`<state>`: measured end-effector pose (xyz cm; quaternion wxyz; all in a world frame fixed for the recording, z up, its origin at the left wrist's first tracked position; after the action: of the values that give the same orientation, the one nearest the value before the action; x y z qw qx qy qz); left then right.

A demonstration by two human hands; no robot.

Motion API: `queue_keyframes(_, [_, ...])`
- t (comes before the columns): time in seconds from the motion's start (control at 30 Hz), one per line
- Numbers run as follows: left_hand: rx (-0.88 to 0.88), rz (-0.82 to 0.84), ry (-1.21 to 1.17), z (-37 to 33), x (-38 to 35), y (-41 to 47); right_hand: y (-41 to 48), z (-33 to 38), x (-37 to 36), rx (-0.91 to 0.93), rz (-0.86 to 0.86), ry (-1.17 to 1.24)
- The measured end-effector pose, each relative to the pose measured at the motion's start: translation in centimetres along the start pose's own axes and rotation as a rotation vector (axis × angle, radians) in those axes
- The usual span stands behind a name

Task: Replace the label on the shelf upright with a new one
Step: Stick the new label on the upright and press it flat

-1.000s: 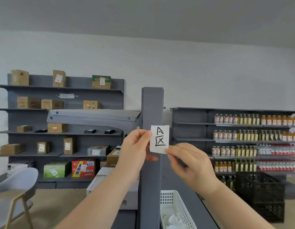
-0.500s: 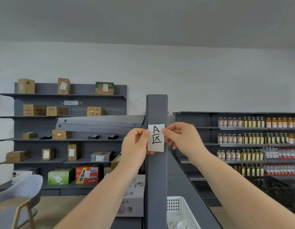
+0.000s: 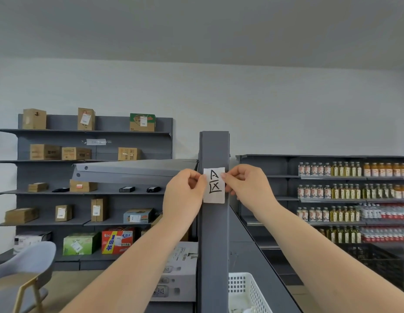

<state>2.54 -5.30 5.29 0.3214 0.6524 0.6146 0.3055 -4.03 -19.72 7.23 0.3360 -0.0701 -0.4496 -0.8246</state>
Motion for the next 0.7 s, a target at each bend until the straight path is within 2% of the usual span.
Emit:
queue_keyframes(0.4, [-0.113, -0.012, 0.129, -0.08, -0.72, -0.28, 0.03, -0.16, -0.42, 0.017, -0.102, -0.102])
queue_keyframes(0.7, [-0.113, -0.074, 0.105, -0.11, -1.03, -0.12, 0.17, 0.01, -0.37, 0.048, -0.139, -0.179])
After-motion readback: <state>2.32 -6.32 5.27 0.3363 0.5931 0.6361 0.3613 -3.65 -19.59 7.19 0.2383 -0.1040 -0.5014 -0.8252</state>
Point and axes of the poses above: each hand's wrist, its own y-axis towards the middle knuckle, its own x-axis out of the back of the hand, z = x × y, the point moved 3 cm from there along y, towards the middle knuckle, and after that the axes turned 15 degrees about -y, right-handed, at the moved point
